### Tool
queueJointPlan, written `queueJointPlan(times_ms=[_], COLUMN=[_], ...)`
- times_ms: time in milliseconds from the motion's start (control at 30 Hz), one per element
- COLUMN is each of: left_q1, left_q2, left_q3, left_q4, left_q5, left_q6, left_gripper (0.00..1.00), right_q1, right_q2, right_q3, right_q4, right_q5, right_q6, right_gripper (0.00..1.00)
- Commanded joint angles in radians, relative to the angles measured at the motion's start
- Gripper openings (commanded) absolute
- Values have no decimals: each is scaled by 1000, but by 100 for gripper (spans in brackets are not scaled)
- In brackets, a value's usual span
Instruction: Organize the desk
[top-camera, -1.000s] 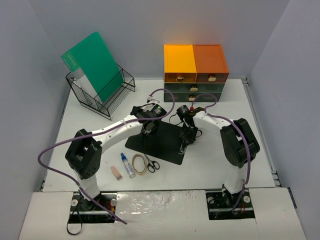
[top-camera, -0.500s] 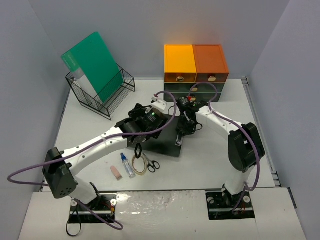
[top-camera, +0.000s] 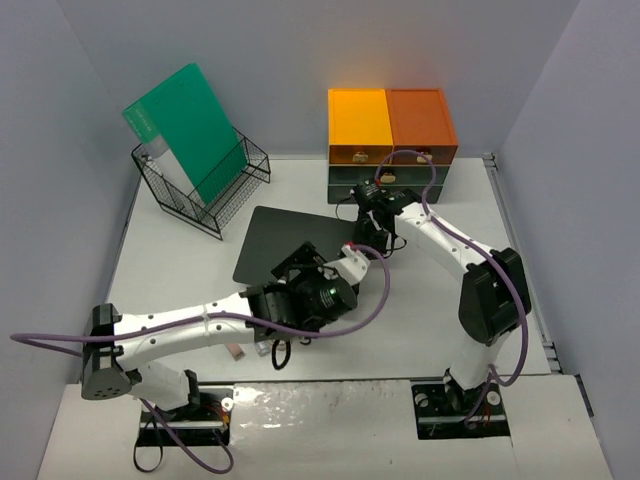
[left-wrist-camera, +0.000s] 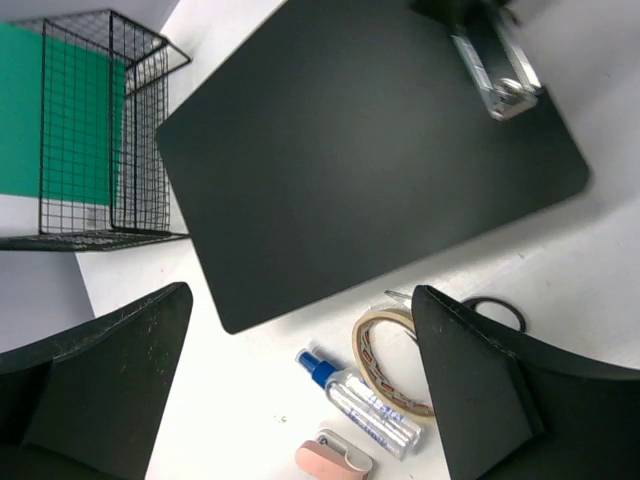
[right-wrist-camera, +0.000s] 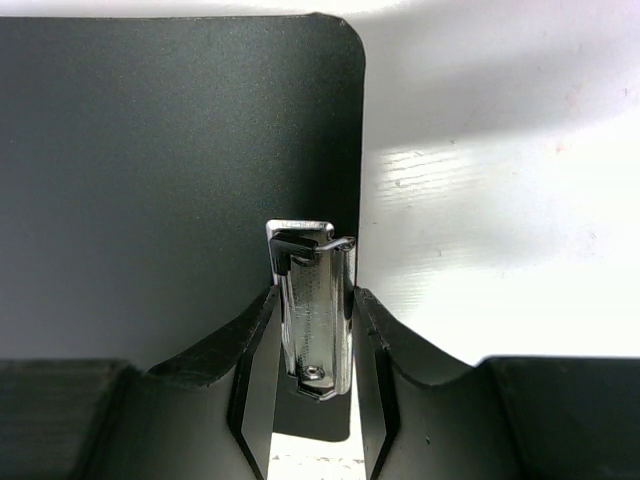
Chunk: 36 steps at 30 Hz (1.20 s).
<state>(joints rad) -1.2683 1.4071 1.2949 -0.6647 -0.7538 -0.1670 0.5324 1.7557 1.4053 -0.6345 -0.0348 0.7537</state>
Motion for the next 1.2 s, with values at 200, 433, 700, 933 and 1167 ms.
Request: queueJointPlan(times_ms=[200,433,700,933,1167], left_q1=[-262,-345,-412,-425,-434], left_q2=[29,102,151,181,244], left_q3=[-46,-118,-186,-229,-283], left_q4=[-71,-16,88,237,425], left_q5=[-324,-470,-558,-591,-607], left_q6=[-31,16,128,284,458], left_gripper=[90,90,90,90,90], right_q1=[9,8,3,-3,-11], right_q2=[-34,-38,-33,-29,-28], right_q3=[115,142,194,213,235], right_q4=[-79,-123,-174,-203,-236], right_q5=[-43,-54,-58,-83,-100], right_q6=[-27,-39,-51,-64,-76], right_gripper=[0,0,0,0,0])
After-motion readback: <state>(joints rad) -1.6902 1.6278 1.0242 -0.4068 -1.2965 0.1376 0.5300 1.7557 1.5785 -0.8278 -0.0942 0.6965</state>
